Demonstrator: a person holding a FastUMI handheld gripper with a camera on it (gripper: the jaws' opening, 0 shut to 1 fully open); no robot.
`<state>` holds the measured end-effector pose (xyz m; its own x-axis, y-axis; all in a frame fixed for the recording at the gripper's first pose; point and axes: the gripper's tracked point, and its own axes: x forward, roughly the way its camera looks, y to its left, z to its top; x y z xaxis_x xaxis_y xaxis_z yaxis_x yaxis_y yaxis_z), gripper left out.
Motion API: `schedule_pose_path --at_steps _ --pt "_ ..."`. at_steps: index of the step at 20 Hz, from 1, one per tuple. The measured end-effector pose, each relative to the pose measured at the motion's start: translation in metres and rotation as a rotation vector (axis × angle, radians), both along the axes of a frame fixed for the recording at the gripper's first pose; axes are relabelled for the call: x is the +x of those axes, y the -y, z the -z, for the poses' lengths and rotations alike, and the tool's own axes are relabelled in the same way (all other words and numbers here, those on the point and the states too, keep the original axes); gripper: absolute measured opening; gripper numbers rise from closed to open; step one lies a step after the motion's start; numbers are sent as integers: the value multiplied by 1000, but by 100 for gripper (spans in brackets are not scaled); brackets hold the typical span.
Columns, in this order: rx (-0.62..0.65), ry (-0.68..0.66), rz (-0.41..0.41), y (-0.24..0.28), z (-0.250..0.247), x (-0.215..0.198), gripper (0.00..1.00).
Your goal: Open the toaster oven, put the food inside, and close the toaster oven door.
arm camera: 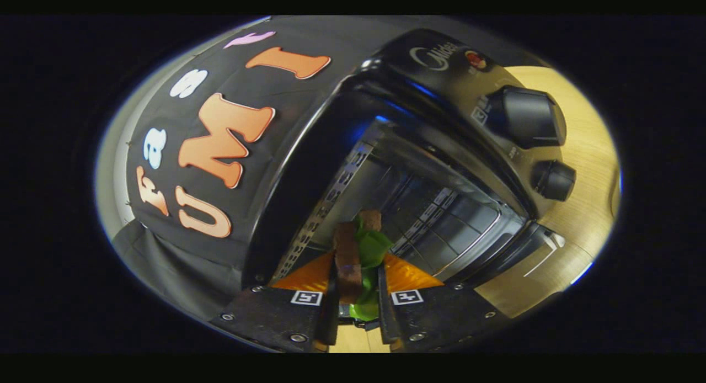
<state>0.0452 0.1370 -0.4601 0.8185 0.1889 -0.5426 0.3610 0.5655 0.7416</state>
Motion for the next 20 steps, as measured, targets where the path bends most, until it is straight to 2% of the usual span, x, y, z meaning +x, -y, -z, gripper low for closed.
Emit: schedule_pose_path --at_steps 1,4,7,8,9,10,15,20 --pt "-29 -4 2 4 -1 -2 33" --pt "-180 -37 -6 21 0 -8 52" --pt "-433 -71 -115 32 2 -10 70" --pt "-489 -77 -153 33 3 -12 75" --pt "-530 -79 -177 34 0 -15 76" --pt "-552 -88 -193 35 -4 -20 83" --pt "-613 -111 -295 44 -21 -49 89" --pt "-589 -131 -463 36 -39 -112 90"
